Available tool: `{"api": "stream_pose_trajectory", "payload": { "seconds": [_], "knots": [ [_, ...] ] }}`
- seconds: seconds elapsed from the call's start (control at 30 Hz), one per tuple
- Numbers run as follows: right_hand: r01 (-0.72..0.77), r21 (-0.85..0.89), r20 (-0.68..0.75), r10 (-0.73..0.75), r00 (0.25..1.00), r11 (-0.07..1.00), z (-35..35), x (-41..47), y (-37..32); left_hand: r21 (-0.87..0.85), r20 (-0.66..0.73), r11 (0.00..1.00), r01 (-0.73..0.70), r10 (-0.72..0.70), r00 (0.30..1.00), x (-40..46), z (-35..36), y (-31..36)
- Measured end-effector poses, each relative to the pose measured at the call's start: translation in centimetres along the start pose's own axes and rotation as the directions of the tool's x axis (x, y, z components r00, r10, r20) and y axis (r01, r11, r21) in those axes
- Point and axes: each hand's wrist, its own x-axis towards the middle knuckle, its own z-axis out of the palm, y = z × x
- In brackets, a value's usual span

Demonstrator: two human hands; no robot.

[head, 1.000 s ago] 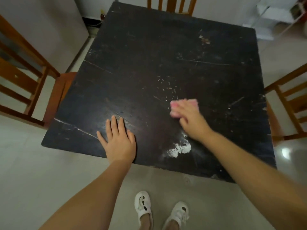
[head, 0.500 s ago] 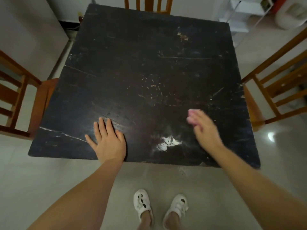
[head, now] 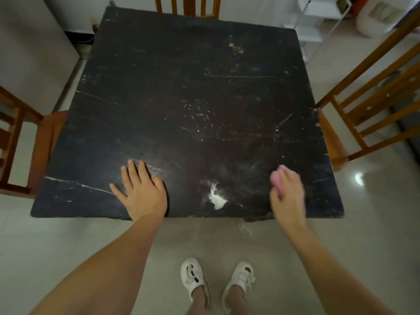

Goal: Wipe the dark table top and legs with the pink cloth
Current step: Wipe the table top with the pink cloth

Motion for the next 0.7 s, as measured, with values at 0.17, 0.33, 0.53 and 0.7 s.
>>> {"api": "stream_pose_trajectory", "payload": {
  "seconds": [0.17,0.33,0.53,0.7],
  "knots": [
    [0.425,0.172,0.224,-0.455,0.862,0.889,5.9,-2.2,-7.4,-0.019,0.014,1.0,0.002,-0.001,1.0,0.0,-0.2,0.1],
    [0.39,0.449,0.374,-0.566,0.735,0.804,6.9,-4.9,-10.7,-0.046,-0.001,0.999,0.003,-0.003,1.0,0.1,-0.1,0.0],
    [0.014,0.448,0.264,-0.147,0.953,0.894,4.2,8.2,-7.7,-0.063,-0.034,0.998,0.0,-0.002,0.999,0.1,0.1,-0.2],
    [0.494,0.269,0.277,-0.557,0.783,0.827,7.2,5.2,-9.2,-0.081,-0.051,0.997,0.0,-0.004,0.999,0.2,0.2,-0.3]
  ]
}}
